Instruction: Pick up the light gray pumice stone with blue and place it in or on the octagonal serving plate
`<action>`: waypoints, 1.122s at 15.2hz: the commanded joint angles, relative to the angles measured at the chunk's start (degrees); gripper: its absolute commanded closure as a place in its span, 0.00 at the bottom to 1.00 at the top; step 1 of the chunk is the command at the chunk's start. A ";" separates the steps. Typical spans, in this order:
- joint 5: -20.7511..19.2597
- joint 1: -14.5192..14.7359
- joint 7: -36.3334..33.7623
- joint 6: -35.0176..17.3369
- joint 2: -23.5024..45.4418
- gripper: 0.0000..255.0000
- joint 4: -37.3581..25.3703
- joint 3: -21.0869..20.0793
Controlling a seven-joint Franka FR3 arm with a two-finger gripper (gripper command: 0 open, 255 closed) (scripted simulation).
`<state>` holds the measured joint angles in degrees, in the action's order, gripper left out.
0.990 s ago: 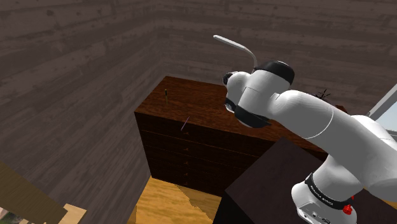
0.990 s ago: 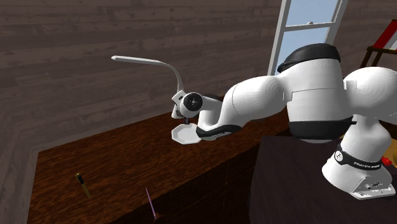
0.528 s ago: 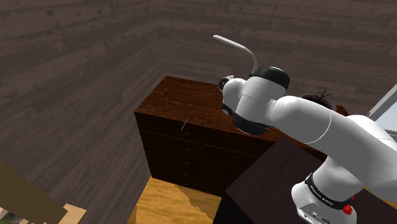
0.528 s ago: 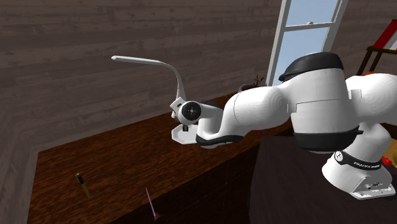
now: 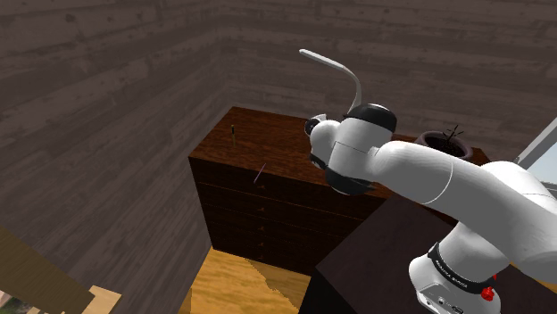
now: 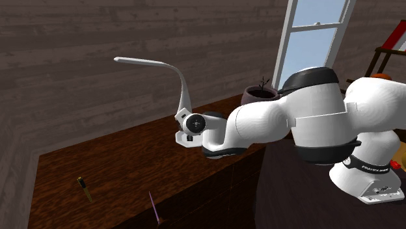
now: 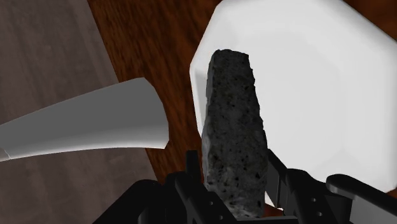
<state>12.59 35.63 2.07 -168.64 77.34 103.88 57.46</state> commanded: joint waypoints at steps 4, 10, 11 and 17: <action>0.50 -0.70 -1.43 -0.34 2.55 1.00 -1.70 -0.88; 0.51 -0.70 -1.43 -0.34 2.55 1.00 -1.70 -0.88; 0.49 -0.64 -1.43 -0.16 2.50 0.00 -1.80 -0.82; 0.52 1.18 -1.42 -0.01 1.36 0.00 0.17 -0.46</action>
<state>13.09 35.75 0.66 -168.76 79.35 102.95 56.78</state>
